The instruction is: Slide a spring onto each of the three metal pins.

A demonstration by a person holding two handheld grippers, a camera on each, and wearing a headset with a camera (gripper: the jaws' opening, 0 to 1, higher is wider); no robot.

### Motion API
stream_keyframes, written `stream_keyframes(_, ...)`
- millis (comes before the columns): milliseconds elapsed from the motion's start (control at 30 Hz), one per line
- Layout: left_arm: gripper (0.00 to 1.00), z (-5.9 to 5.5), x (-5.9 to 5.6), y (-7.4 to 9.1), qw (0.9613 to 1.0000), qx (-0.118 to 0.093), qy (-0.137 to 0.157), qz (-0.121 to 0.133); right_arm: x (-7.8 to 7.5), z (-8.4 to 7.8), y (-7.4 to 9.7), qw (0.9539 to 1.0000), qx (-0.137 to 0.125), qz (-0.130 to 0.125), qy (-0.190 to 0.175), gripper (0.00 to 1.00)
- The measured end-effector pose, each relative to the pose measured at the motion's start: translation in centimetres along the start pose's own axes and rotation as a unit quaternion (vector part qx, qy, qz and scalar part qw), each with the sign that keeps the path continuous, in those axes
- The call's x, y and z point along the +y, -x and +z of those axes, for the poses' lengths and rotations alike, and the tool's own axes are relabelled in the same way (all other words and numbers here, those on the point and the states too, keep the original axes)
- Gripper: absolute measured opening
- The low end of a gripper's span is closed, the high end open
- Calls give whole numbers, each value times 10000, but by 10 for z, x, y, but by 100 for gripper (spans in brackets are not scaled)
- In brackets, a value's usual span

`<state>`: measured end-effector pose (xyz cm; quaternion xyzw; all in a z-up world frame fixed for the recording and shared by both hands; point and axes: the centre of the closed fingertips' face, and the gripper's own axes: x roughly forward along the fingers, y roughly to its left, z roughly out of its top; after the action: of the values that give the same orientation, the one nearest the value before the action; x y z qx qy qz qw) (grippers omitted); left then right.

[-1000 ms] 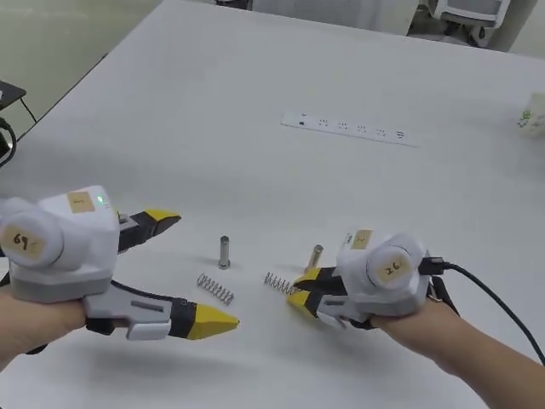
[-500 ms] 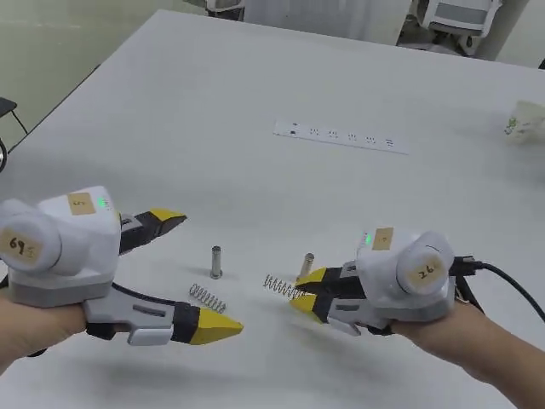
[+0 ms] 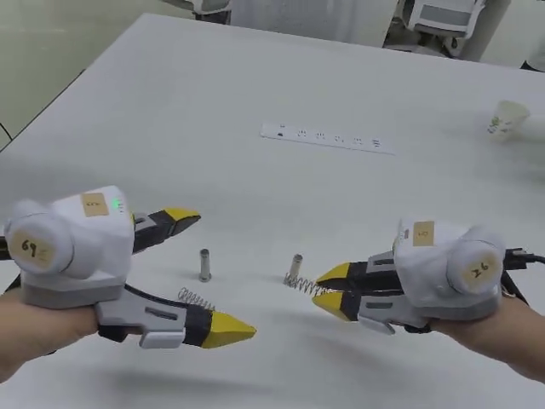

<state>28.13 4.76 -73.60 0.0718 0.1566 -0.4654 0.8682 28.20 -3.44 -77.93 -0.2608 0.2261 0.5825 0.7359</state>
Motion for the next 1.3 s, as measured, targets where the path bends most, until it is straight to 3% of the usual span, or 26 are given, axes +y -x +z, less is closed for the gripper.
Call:
stream_keyframes(133, 92, 9, 0, -4, 9998, -80, -193, 44, 7, -6, 3, 9999, 62, 84, 77, 8)
stream_keyframes(333, 83, 15, -11, -15, 9994, -133, -244, -203, 16, -16, 3, 9989, 252, 212, 348, 8)
stream_keyframes(400, 80, 12, -18, -20, 9990, -131, -205, -377, 17, -18, 3, 9983, 295, 238, 432, 8)
stream_keyframes(567, 69, -5, -37, -34, 9964, 167, -115, -823, 17, -20, 4, 9974, 341, 262, 581, 8)
stream_keyframes(667, 63, -7, -43, -40, 9948, 191, -113, -992, 18, -19, 3, 9969, 348, 284, 651, 8)
stream_keyframes(1000, 43, -15, -57, -55, 9894, 279, -78, -1421, 29, -3, 8, 9955, 52, 528, 782, 8)
stream_keyframes(1300, 27, -18, -70, -63, 9853, 385, -229, -1649, 35, 1, 15, 9907, 81, 742, 1139, 8)
